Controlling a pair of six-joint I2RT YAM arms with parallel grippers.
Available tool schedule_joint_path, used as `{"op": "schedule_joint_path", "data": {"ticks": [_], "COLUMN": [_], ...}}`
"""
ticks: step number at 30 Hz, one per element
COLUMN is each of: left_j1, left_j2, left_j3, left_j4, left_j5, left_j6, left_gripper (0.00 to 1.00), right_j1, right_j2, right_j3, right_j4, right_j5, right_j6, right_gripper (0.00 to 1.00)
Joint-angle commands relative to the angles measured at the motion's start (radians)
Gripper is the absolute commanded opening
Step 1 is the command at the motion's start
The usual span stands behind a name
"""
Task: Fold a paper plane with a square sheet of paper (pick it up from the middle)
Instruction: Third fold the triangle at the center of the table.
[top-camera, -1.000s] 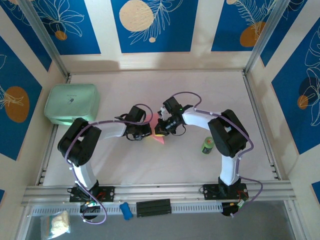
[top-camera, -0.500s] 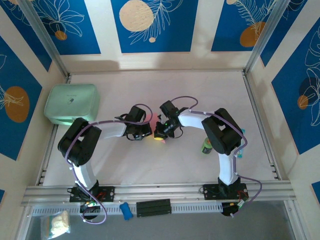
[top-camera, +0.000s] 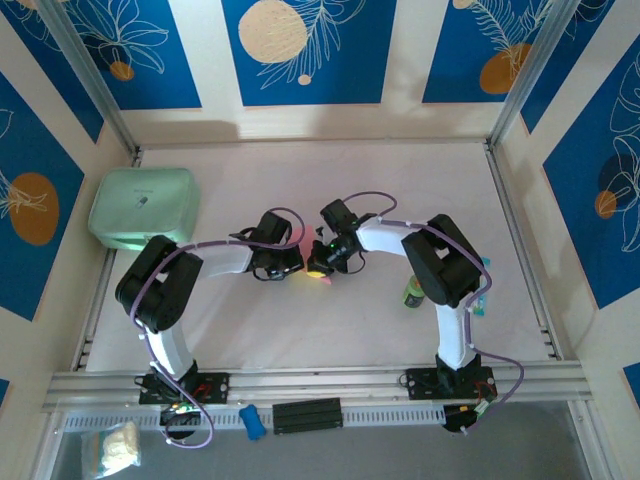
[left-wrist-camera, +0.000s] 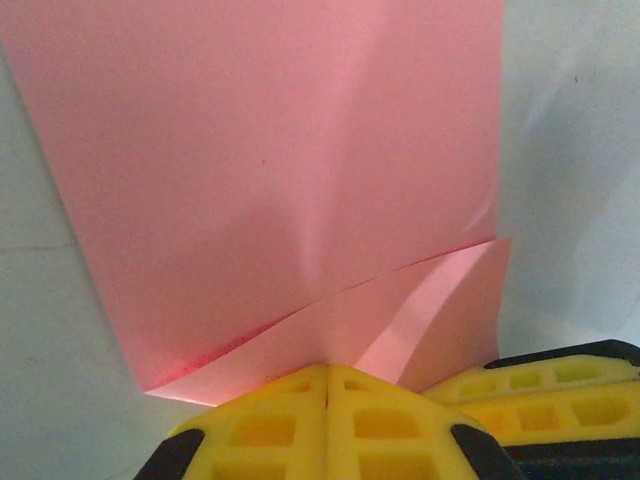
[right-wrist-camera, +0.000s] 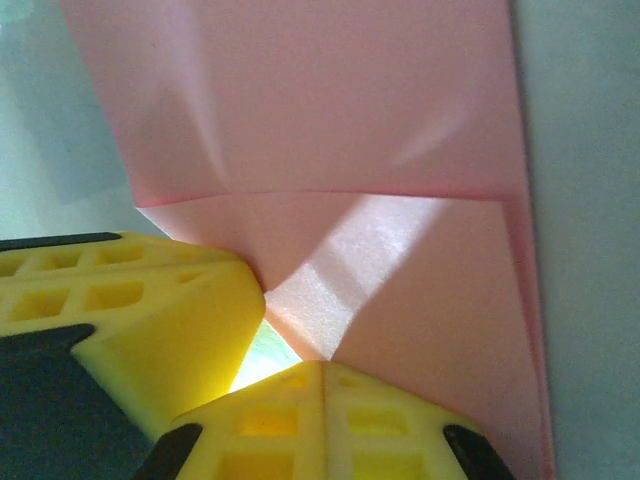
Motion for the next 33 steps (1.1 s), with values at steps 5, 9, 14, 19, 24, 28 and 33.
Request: {"op": "schedule_joint_path", "data": {"ticks": [5, 9, 14, 19, 24, 28, 33], "left_j1": [0.011, 0.011, 0.011, 0.015, 0.033, 0.058, 0.076], "left_j2": [0.037, 0.034, 0.010, -0.081, -0.178, -0.253, -0.304], "left_j3": [-0.002, 0.008, 0.045, 0.067, -0.003, -0.092, -0.175], "left_j4": [-0.074, -0.071, -0.048, 0.009, 0.068, 0.097, 0.119], "left_j5": [-0.049, -0.045, -0.009, -0.007, -0.038, -0.048, -0.043], "left_j6": [0.012, 0.023, 0.029, -0.023, -0.103, -0.145, -0.179], "left_gripper": [0.05, 0.05, 0.08, 0.24, 0.41, 0.53, 0.61], "right_j1": [-0.084, -0.118, -0.113, -0.088, -0.045, -0.007, 0.012], "right_j2": [-0.103, -0.184, -0.305, -0.381, -0.375, -0.336, -0.242], "right_j3": [-0.212, -0.284, -0.296, -0.254, -0.189, -0.160, -0.108], "right_j4": [-0.044, -0.034, -0.010, 0.005, 0.006, 0.041, 0.056], "right_j5": [-0.032, -0.063, -0.058, 0.035, 0.131, 0.166, 0.177], "right_j6": [-0.080, -0.112, -0.151, -0.200, -0.236, -0.243, -0.231], "right_gripper": [0.00, 0.00, 0.00, 0.10, 0.17, 0.21, 0.23]}}
